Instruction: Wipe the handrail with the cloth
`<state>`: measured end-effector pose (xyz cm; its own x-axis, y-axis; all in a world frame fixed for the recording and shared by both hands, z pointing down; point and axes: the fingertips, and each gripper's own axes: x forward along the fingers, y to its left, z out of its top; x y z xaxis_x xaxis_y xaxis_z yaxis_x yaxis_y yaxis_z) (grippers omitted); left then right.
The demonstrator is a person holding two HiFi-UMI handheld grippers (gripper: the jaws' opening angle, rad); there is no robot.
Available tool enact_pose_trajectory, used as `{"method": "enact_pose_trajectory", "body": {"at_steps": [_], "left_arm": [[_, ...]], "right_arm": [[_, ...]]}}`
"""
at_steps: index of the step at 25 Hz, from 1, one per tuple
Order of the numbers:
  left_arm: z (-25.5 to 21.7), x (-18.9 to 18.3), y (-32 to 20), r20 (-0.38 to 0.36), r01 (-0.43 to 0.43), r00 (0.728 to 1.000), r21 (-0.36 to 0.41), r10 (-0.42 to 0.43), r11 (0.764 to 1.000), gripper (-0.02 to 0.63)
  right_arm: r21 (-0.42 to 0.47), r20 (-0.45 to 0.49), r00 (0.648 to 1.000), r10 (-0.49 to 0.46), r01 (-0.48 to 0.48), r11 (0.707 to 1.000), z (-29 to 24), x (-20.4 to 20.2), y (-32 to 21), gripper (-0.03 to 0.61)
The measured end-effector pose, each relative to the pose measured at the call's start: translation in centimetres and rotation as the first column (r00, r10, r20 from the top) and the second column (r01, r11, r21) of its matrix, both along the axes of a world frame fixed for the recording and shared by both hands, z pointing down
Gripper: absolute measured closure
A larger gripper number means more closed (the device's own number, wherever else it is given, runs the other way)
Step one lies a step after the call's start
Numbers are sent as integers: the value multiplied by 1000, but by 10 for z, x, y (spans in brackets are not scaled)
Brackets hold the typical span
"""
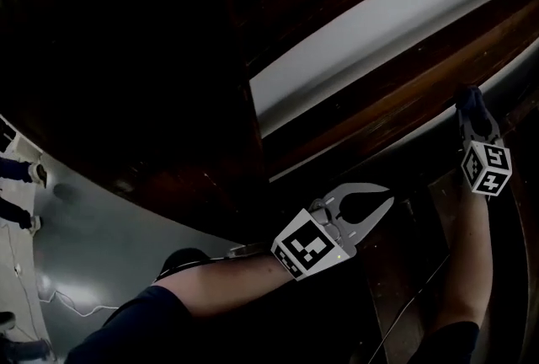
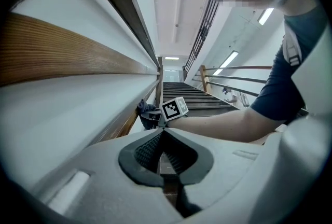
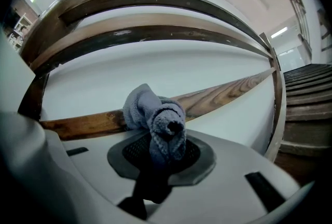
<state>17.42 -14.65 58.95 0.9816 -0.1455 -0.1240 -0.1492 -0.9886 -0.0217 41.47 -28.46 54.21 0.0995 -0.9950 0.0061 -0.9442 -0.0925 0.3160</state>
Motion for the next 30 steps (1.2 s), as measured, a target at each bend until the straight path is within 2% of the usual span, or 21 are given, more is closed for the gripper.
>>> {"method": "enact_pose_trajectory", "body": {"at_steps": [8, 11, 16, 22, 30], "left_arm": [[-27, -36, 19, -53, -50, 997, 36, 52, 998, 612], [-49, -45, 32, -56, -89, 994, 12, 90, 996, 612], [-97, -54, 54, -28, -137, 990, -29, 136, 990, 612], [-173, -63, 102, 16, -191, 981, -63, 192, 980, 612], [-299, -84, 134, 31, -138, 990, -68, 140, 988, 612]], "right_arm": [[-99, -53, 994, 91, -95, 991, 2, -1, -1, 485], [-118, -9, 993, 115, -115, 986, -1, -7, 5, 485], [-174, -12, 995, 100, -100, 980, -25, -35, 13, 485], [-248, 17, 996, 90, -83, 965, -75, -52, 34, 485], [-350, 52, 997, 52, -31, 936, -142, -88, 89, 485]]}}
